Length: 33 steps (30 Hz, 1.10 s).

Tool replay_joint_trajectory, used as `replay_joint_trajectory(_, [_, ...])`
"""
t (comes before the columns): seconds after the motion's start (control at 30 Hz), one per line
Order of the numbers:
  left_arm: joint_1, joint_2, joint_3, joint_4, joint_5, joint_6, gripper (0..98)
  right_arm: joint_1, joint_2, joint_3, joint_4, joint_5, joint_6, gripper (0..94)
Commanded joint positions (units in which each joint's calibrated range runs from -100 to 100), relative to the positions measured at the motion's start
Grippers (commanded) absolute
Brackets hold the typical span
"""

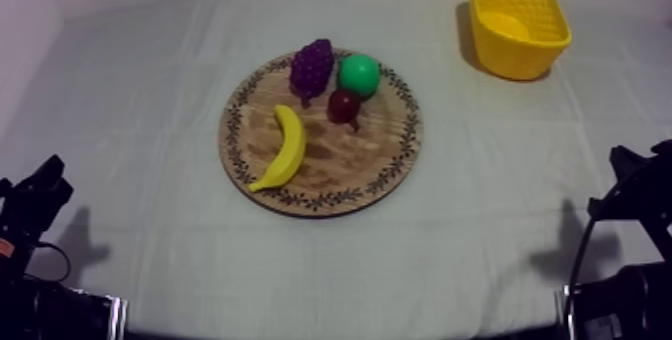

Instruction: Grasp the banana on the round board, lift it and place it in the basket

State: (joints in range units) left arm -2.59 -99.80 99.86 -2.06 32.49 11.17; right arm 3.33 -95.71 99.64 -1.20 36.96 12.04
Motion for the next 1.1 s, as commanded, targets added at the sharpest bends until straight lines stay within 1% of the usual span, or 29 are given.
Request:
replay_joint_trajectory(0.0, [0.02, -0.03, 0.03, -0.01, 0.01, -0.01, 0.1, -0.04, -0.04, 0.02, 0.0, -0.03, 0.0, 0.2])
replay_joint_trajectory(0.87, [0.02, -0.03, 0.03, -0.01, 0.01, -0.01, 0.1, -0.17, -0.04, 0.02, 0.0, -0.03, 0.37, 0.2])
replay_joint_trajectory(1.07, [0.02, -0.03, 0.03, -0.01, 0.01, -0.01, 0.1, -0.32, -0.04, 0.02, 0.0, -0.03, -0.17, 1.0])
